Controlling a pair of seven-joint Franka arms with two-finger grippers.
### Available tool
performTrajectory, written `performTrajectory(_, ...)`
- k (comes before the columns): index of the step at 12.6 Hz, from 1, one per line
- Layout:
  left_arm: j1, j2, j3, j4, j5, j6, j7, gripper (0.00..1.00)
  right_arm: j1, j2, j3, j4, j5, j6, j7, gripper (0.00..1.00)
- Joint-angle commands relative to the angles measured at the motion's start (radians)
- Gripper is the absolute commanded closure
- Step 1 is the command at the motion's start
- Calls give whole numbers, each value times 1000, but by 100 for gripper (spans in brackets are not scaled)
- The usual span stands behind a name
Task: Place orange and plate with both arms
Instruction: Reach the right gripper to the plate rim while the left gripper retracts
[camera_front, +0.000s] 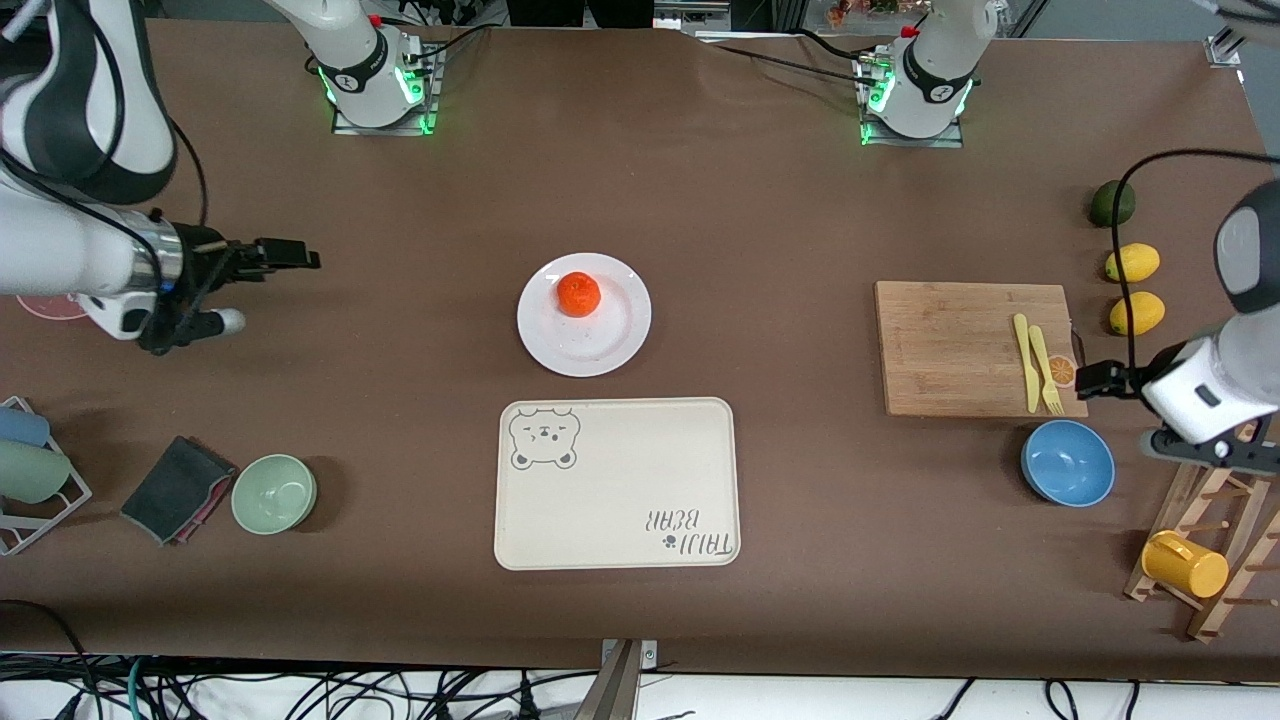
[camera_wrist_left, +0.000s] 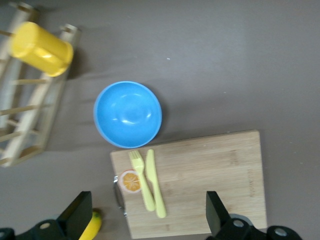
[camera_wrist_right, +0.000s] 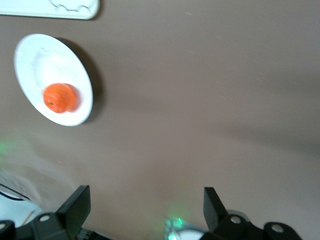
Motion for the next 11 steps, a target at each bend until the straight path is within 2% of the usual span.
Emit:
performTrajectory(1, -101, -212, 102, -227, -103, 80, 5, 0, -4, -13, 16, -121, 115, 135, -57, 1)
performTrajectory(2, -121, -250, 146, -236, -175, 54, 6, 0, -5, 7, 27, -141, 191, 170, -98, 1)
performTrajectory(5, -144, -319, 174, -241, -246, 32, 9, 0, -9, 61, 44, -239, 431, 296, -276, 1)
performTrajectory(7, -184, -359, 251, -238, -361, -49, 20, 0, -19, 116, 64, -260, 525, 318, -391, 1)
performTrajectory(10, -196, -356, 250, -224, -347, -84, 22, 0, -90, 168, 172, -310, 673, 356, -477, 1)
performTrajectory(11, -202, -356, 248, -226, -312, -84, 25, 0, -96, 173, 193, -330, 694, 391, -495, 1)
